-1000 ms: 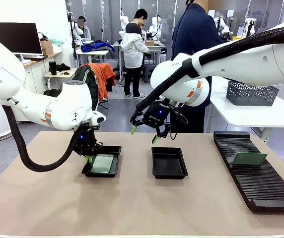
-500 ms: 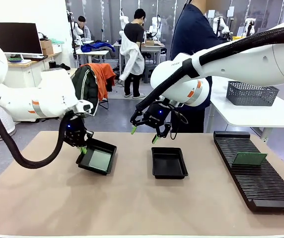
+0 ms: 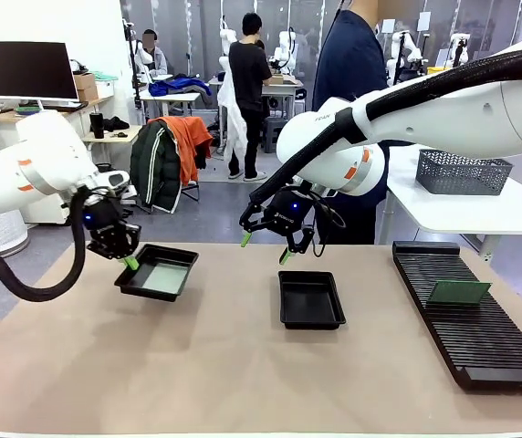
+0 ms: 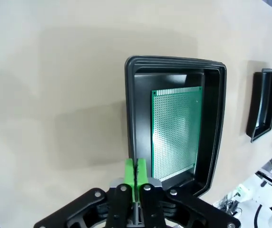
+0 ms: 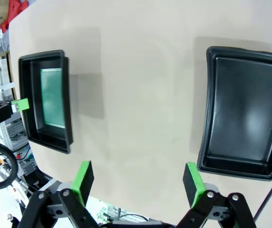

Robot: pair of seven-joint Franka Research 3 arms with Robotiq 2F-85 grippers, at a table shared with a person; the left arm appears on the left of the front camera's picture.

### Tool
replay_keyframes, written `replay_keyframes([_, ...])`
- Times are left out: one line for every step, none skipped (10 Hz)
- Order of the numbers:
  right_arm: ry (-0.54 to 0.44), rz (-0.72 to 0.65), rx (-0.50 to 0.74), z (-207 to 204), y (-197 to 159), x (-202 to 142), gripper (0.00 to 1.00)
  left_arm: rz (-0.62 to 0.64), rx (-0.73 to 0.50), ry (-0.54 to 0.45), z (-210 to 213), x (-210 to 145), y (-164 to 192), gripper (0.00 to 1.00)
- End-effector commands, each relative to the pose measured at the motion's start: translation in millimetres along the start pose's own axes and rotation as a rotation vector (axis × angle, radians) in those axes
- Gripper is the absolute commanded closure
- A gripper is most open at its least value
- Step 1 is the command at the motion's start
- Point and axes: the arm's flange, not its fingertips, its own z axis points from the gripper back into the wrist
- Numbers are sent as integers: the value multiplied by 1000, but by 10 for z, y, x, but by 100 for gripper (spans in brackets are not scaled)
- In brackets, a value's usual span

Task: Inspect and transfer BCBs to ESD trays.
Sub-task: Pick up the ESD tray and place it on the left side of the table.

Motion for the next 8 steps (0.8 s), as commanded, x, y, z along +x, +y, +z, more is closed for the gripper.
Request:
replay_keyframes([-11, -14, -25, -16, 10, -1, 0, -14, -69, -6, 163, 44, 285, 97])
replay_keyframes([-11, -14, -25, -16, 10, -1, 0, -19, -64, -22, 266, 14, 450, 97])
replay_keyframes([-11, -14, -25, -16, 10, -1, 0, -20, -55, -37, 361, -7, 634, 97])
replay_keyframes([-11, -14, -25, -16, 10, -1, 0, -18, -48, -60, 466, -44, 853, 97])
replay_keyframes([-11, -14, -25, -16, 10, -1, 0, -11, -43, -67, 558, -75, 1053, 97])
replay_keyframes([-11, -14, -25, -16, 10, -1, 0, -3, -41, -71, 624, -107, 1236, 97])
replay_keyframes([-11, -14, -25, -16, 10, -1, 0, 1, -51, -79, 670, -137, 1414, 97])
replay_keyframes([-11, -14, -25, -16, 10, -1, 0, 3, -58, -82, 672, -192, 1579, 97])
